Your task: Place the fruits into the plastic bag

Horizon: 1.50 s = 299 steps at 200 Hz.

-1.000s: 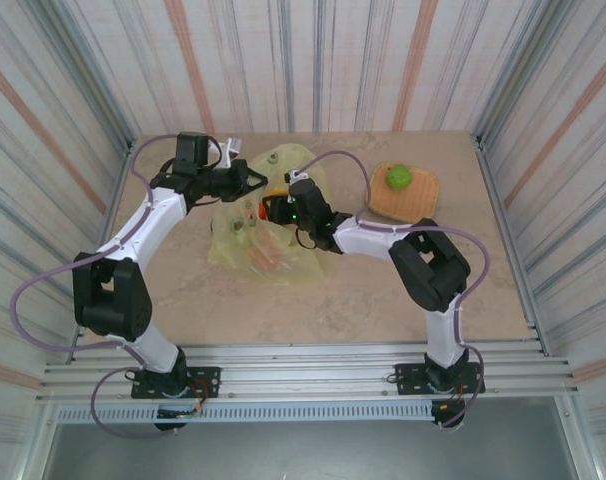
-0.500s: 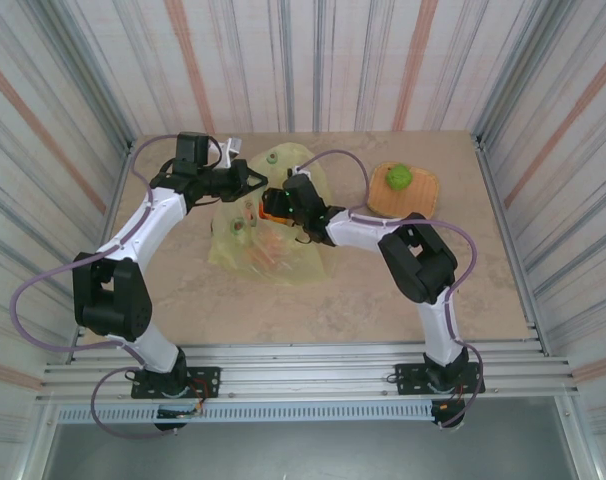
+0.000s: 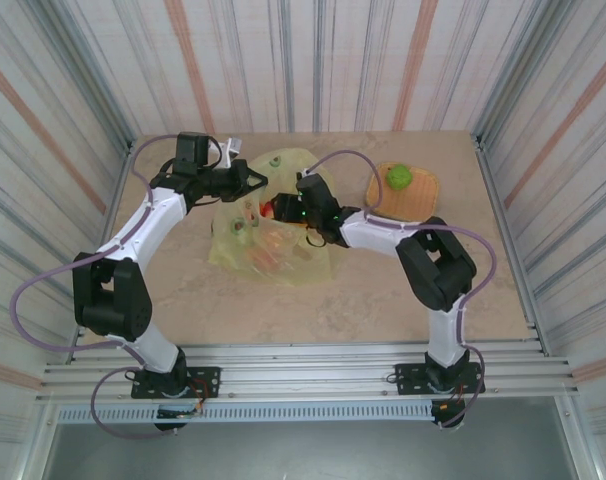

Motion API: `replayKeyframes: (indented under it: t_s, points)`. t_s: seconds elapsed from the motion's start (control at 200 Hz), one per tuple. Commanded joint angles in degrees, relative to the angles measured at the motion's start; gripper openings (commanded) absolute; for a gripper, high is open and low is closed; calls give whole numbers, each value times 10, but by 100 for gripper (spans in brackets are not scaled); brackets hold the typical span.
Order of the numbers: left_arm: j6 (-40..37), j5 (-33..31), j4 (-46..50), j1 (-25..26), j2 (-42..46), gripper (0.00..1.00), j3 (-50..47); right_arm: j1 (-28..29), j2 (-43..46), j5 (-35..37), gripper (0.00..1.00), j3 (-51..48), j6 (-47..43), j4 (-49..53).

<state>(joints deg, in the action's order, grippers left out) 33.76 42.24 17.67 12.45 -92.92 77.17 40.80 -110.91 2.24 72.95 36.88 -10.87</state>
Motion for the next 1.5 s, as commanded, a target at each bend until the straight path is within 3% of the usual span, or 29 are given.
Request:
replayKeyframes:
  t_s: [0.0, 0.496, 0.741, 1.067, 1.278, 1.493]
  points:
    - [-1, 12, -3, -6, 9, 0, -2, -6, 53, -25, 86, -30, -35, 14]
    - [-5, 23, 6, -7, -5, 0, 6, -23, 234, -44, 86, -131, -149, 103]
    - [-5, 22, 7, -6, -8, 0, 6, -27, 272, 85, 89, -120, -168, 202]
    - [-7, 27, 11, -5, -12, 0, 9, -49, 310, 101, 91, -119, -223, 213]
    - [-5, 29, 11, -4, -11, 0, 10, -155, 338, 112, 94, -132, -250, 231]
    - [-6, 27, 11, -1, -12, 0, 9, -273, 264, 107, 96, -90, -263, 256]
